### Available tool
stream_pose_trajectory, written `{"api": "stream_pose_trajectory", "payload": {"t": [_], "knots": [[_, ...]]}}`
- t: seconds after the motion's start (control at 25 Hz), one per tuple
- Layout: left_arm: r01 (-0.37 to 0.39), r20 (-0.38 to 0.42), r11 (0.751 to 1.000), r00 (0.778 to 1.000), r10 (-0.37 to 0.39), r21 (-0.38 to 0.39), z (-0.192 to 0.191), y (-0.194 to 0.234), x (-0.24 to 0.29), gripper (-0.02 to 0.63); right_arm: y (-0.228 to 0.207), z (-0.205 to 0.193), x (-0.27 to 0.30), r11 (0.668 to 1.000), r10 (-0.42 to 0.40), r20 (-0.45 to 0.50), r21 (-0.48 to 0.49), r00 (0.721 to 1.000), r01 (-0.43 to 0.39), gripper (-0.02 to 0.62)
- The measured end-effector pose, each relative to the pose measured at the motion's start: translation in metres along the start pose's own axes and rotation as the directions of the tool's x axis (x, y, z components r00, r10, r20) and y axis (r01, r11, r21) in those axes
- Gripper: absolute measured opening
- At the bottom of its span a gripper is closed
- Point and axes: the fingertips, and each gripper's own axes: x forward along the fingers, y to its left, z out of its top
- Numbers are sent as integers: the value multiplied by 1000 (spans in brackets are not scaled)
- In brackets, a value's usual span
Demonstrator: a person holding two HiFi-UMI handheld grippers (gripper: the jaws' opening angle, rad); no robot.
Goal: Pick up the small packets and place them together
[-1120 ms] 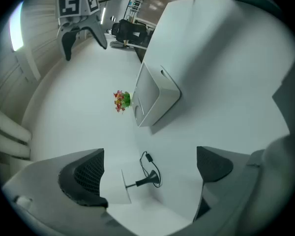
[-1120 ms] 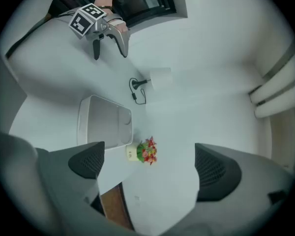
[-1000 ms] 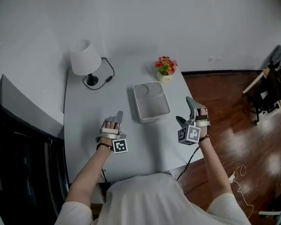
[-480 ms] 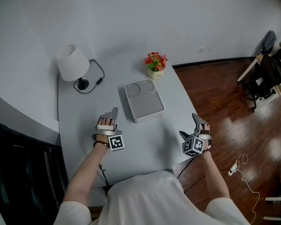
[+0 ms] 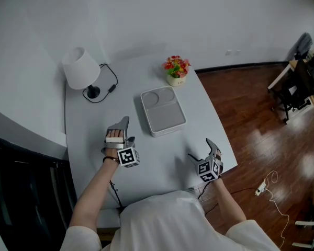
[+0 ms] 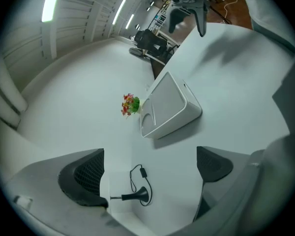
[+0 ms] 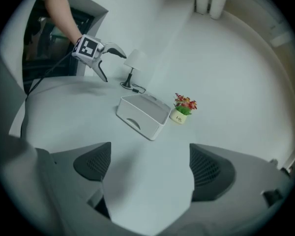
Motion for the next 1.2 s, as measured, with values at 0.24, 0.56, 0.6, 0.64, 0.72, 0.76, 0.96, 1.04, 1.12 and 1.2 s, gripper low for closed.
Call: {"api": "stream_pose_trajectory", "payload": {"t": [0.24, 0.56, 0.6, 0.64, 0.72, 0.76, 0.96, 1.04, 1.12, 1.2], "knots": [[-54, 18, 985, 998, 57, -164, -2, 22, -11, 558, 19, 9, 19, 959, 82, 52, 269, 995, -93, 497], [-92, 37, 898, 992, 120, -431, -3, 53, -32, 558, 46, 20, 44, 685, 239, 235, 647, 942, -335, 494], [-92, 38, 884, 992, 123, -459, -3, 55, -34, 558, 49, 21, 46, 655, 255, 249, 666, 934, -357, 494], [-91, 42, 870, 991, 127, -484, -3, 57, -36, 558, 52, 22, 47, 633, 268, 260, 678, 928, -373, 492], [-89, 51, 847, 990, 135, -523, -3, 59, -41, 558, 57, 24, 51, 598, 289, 277, 695, 916, -399, 492], [-88, 55, 837, 989, 139, -541, -4, 59, -43, 558, 58, 25, 53, 577, 299, 286, 706, 910, -411, 492], [-76, 58, 796, 989, 138, -601, -8, 50, -50, 558, 59, 37, 64, 392, 306, 363, 794, 880, -464, 492], [-65, 61, 782, 990, 130, -620, -8, 46, -53, 558, 55, 42, 67, 310, 289, 399, 821, 870, -479, 492], [-58, 64, 757, 989, 131, -651, -6, 45, -58, 558, 52, 49, 71, 234, 270, 433, 837, 860, -495, 492], [-59, 59, 720, 989, 138, -691, -8, 46, -61, 558, 49, 56, 76, 164, 246, 464, 845, 851, -508, 492]]}}
